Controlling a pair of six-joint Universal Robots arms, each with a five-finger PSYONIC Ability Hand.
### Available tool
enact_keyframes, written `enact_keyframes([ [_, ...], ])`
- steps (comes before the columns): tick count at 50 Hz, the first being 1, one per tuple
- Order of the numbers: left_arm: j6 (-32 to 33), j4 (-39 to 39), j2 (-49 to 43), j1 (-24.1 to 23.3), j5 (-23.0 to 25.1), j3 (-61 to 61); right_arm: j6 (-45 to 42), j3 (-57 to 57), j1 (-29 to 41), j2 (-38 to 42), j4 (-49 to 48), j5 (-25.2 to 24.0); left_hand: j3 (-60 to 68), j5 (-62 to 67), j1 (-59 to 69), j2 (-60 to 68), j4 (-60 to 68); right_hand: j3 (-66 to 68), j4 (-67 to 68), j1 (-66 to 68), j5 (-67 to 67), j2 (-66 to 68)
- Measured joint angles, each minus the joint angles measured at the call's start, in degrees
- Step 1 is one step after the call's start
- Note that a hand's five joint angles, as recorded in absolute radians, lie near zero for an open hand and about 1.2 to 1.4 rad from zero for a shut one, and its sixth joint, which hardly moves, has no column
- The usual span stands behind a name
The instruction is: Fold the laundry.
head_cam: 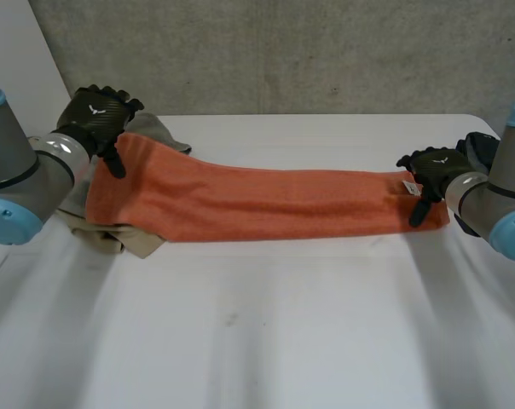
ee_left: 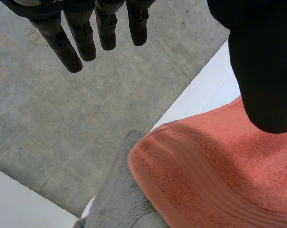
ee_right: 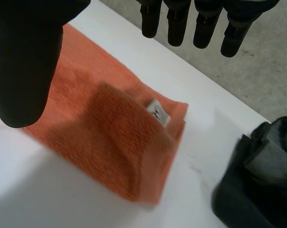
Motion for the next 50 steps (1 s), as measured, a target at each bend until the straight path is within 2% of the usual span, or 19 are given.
enact_keyframes([
  [13,-0.73,1.24,-0.80,-0.67,-1.92,0.08,-2.83,-0.17,-1.81,3.31,-1.91,2.16,0.00,0.00,0.00,0.00,0.00,2.13,1.40,0.34,1.44,1.90],
  [15,-0.95,1.40,-0.96,-0.65,-1.94,0.11,-3.23,-0.17,-2.00,3.86,-2.49,2.91,0.00,0.00,0.00,0.00,0.00,5.82,5.00,4.36,5.05,5.57],
  [20,-1.27,1.58,-1.43,-0.60,-1.92,0.36,-4.00,-0.19,-2.22,4.78,-4.27,4.47,0.00,0.00,0.00,0.00,0.00,21.32,20.93,20.44,20.01,21.09],
  [24,-1.40,1.62,-1.78,-0.56,-1.88,0.61,-4.24,-0.19,-2.14,5.11,-6.04,5.16,0.00,0.00,0.00,0.00,0.00,40.50,40.12,39.63,39.16,40.61],
  [28,-1.44,1.63,-1.93,-0.50,-1.87,0.71,-4.45,-0.20,-1.72,4.76,-6.64,5.25,0.00,0.00,0.00,0.00,0.00,54.41,54.14,51.26,53.05,54.43],
  [40,-1.66,1.53,-1.54,-0.22,-2.11,0.55,-8.40,2.93,-2.39,-0.52,-4.15,5.34,0.00,0.00,0.00,0.00,0.00,56.05,56.22,51.26,53.83,55.28],
  [50,-3.29,1.39,-0.89,-0.41,-2.44,0.56,-14.60,4.47,-9.88,-0.64,-4.76,5.39,0.00,0.00,0.00,0.00,0.00,56.05,56.28,51.26,53.83,55.28],
])
